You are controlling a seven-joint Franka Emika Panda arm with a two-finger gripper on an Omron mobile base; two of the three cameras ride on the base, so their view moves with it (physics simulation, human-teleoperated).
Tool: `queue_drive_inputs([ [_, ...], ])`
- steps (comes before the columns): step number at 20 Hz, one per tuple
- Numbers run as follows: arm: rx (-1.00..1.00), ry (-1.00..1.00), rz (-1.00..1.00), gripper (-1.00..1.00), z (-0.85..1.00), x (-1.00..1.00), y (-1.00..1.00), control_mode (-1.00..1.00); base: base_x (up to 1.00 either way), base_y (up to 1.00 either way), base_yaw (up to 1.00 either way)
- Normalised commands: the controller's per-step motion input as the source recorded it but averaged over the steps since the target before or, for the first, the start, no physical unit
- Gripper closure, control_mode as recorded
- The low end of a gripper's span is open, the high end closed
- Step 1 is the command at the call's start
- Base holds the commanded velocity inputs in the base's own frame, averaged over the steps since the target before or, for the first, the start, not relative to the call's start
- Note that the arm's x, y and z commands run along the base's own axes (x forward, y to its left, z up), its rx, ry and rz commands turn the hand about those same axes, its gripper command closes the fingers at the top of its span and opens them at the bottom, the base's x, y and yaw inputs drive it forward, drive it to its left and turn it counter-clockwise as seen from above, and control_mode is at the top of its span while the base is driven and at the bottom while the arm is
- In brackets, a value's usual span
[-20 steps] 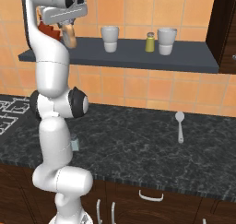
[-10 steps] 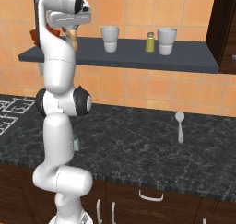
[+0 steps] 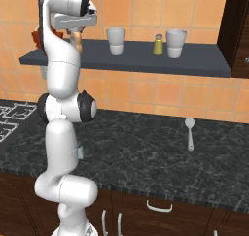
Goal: Put the shaker and condiment bottle from the counter next to their counterparts in the cabinet.
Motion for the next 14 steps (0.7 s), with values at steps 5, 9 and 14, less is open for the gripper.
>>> queue_drive_inputs([
  [5, 0.0, 0.07, 0.0, 1.0, 0.0, 0.46, 0.21, -1.0, 0.0, 0.0, 0.0],
  [9, 0.0, 0.07, 0.0, 1.0, 0.0, 0.39, 0.15, -1.0, 0.0, 0.0, 0.0],
  [14, -0.01, 0.04, 0.0, 1.0, -0.03, 0.28, 0.1, -1.0, 0.0, 0.0, 0.0],
])
